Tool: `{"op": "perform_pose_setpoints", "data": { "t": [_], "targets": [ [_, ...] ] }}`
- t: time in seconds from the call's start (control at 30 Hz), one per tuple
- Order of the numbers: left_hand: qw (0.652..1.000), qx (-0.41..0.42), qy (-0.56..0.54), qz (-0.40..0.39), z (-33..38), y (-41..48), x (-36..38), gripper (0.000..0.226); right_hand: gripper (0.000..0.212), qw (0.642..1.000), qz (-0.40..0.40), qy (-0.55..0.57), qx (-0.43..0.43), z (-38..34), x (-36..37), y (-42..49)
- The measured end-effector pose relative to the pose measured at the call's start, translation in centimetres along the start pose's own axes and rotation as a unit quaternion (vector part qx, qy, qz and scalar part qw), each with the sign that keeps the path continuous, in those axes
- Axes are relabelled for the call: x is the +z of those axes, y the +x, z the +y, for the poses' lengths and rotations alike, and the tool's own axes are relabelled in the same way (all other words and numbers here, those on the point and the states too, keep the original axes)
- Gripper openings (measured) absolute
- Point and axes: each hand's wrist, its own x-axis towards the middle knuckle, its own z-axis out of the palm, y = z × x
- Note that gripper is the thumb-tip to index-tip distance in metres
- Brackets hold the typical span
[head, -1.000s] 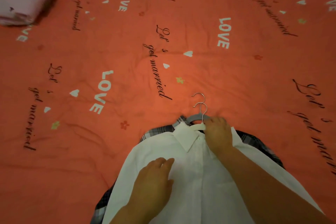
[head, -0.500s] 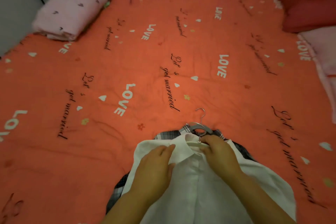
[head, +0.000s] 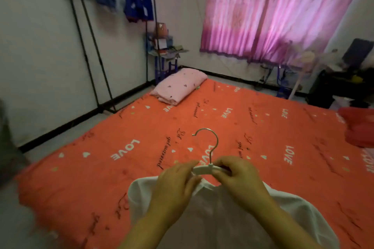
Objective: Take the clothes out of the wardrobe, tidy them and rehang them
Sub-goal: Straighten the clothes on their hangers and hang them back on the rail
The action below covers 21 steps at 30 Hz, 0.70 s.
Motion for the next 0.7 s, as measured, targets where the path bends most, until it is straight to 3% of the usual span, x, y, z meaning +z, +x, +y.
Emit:
{"op": "perform_pose_setpoints", "data": {
  "t": [0.17, 0.33, 0.5, 0.7],
  "targets": [
    [0.992, -0.047, 0.055, 0.102, -3.3, -6.8, -16.0, 0.031, 0.008, 0.991, 0.006, 0.010, -0.131, -14.8, 5.8, -0.8],
    [0.964, -0.111, 0.139, 0.197, -5.8, -13.6, -30.0, 0.031, 0.032, 0.961, -0.015, 0.007, -0.276, -27.2, 14.0, -1.7],
    [0.920, -0.158, 0.228, 0.278, -9.0, -20.2, -41.6, 0.022, 0.043, 0.916, -0.010, 0.008, -0.401, -38.3, 21.5, -2.1],
    [0.845, -0.241, 0.341, 0.333, -14.1, -28.4, -52.5, 0.027, 0.043, 0.854, -0.044, 0.096, -0.509, -51.0, 32.4, -2.8]
  ]
}}
